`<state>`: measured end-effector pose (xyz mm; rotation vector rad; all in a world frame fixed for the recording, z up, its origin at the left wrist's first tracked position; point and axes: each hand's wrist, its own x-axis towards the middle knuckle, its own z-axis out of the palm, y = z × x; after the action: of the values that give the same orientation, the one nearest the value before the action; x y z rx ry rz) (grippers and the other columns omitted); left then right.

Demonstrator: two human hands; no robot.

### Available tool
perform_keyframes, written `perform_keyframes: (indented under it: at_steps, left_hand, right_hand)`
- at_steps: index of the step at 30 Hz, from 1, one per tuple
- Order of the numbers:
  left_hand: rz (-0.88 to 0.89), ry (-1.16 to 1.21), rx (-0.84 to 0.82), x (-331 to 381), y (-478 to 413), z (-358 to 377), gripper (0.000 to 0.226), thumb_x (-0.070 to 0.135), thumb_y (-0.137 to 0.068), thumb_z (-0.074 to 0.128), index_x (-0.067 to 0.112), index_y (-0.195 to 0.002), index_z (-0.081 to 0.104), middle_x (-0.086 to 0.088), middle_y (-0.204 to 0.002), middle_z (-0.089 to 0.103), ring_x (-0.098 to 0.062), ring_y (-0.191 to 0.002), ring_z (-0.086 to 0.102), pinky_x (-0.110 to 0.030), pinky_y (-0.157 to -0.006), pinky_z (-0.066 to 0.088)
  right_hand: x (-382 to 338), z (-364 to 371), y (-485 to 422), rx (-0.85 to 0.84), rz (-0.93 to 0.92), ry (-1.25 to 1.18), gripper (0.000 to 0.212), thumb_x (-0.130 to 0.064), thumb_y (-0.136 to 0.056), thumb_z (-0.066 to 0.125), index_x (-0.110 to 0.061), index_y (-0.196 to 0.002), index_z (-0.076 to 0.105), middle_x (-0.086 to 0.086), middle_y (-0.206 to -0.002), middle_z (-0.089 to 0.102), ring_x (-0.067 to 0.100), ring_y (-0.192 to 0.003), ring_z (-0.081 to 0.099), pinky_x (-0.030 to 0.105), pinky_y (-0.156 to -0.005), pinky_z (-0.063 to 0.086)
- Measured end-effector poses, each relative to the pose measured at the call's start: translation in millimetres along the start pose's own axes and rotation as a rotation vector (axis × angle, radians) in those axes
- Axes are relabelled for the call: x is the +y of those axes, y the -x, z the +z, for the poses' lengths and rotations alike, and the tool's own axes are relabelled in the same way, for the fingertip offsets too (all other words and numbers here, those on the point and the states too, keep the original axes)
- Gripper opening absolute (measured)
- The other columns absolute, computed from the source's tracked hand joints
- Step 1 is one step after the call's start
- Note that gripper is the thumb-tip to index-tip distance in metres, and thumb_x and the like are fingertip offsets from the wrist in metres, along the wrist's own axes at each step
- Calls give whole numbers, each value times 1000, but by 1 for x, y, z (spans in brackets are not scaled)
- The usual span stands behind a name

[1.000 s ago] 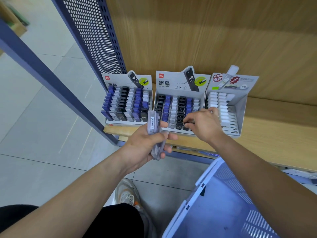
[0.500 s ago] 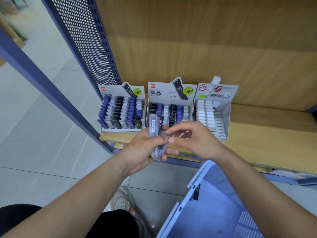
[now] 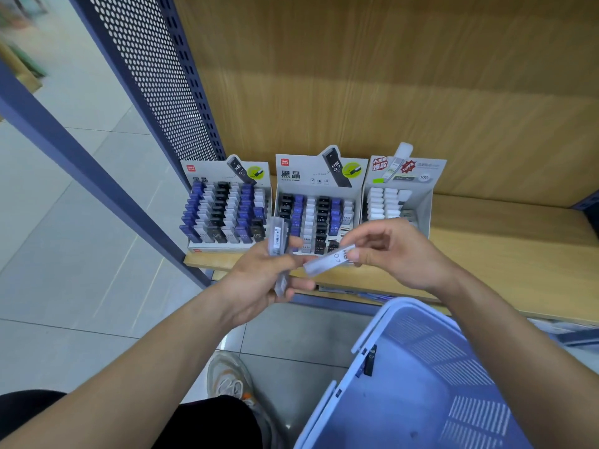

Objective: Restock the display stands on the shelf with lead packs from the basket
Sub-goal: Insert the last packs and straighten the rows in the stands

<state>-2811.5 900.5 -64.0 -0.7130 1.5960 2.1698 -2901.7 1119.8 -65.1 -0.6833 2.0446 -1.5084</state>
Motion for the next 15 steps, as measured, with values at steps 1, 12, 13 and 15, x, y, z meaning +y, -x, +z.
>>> perform_keyframes:
  at_steps: [1,12,13,15]
  left_hand:
    - [2,-8,16,-1,-2,-2,27,3,-99,57,15,-123,54,-3,-97,78,-19,-56,66,-21,-44,43]
    - [15,-72,77,-12,-12,-9,27,4,-97,62,13,-121,54,-4,-81,71,-15,-46,47,-21,-42,38]
    - [10,-74,84,-13,-13,-9,26,3,-97,62,12,-120,54,-5,-80,71,-15,-45,46,-21,-42,38]
    - [2,-81,92,-14,-15,-10,23,2,-97,61,13,-117,55,-6,-78,69,-14,-44,46,-21,-42,38]
  right_hand:
    - [2,-4,0,19,7,-11,16,-2,-83,74,-13,-96,74,4,-78,73,15,-73,68,22,-72,54]
    - [41,-47,-37,405,102,411,15,-17,-85,79,-32,-87,73,-14,-83,74,-1,-76,67,12,-70,49]
    - [46,-47,-44,422,105,459,12,-18,-86,77,-29,-91,74,-13,-86,74,-1,-77,66,9,-69,47]
    - [54,-44,-57,436,98,534,10,-18,-88,76,-22,-97,76,-10,-85,72,-2,-78,63,3,-68,41]
